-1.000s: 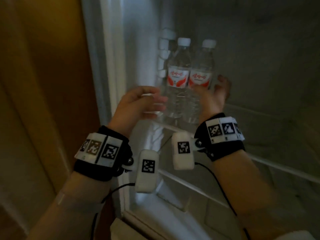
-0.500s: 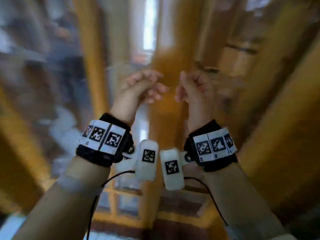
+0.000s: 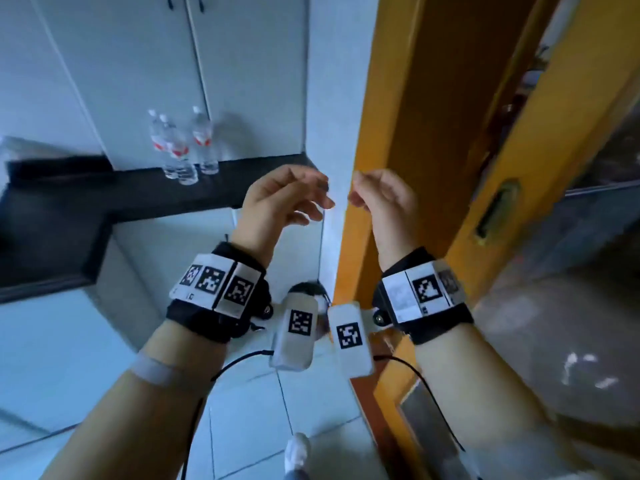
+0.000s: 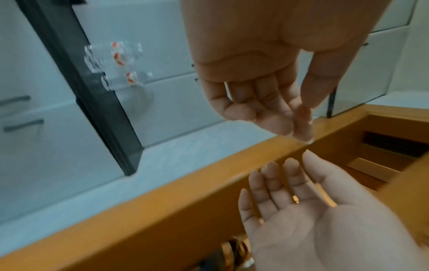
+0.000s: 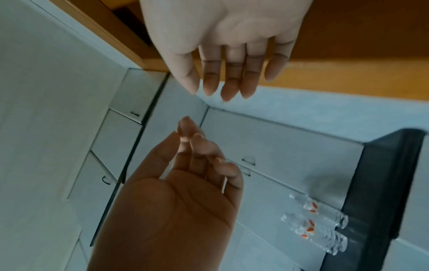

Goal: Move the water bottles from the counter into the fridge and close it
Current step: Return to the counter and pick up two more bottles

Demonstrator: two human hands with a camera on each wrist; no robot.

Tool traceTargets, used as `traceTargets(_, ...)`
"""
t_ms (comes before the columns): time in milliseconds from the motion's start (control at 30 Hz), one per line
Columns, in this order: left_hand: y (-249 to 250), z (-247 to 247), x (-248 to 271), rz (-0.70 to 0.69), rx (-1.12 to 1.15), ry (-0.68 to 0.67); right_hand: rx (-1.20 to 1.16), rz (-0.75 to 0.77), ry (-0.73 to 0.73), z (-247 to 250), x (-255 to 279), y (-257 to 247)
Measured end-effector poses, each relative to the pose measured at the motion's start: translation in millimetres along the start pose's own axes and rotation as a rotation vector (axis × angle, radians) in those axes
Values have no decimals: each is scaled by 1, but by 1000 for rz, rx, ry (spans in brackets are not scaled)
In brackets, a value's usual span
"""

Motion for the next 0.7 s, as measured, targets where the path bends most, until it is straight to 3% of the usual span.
traceTargets(233,-13,117,-171,0,-186,340,-62,-118,-233,-192,-131,78)
traceTargets(433,-25,239,-256,-44,-197,646,-54,-190,-430,-341,-169,139)
traceTargets(700,-123,341,-377,107,-210,745,-13,-351,-430,-461,-222,259)
Point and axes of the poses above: each hand's wrist, its own x-axis away from the middle knuckle, its own z-axis out of the back of the hand, y = z × x, the point moved 5 cm from there along -x, towards the middle knuckle, and after that the axes turned 12 degrees about y, right-handed, at the moved point
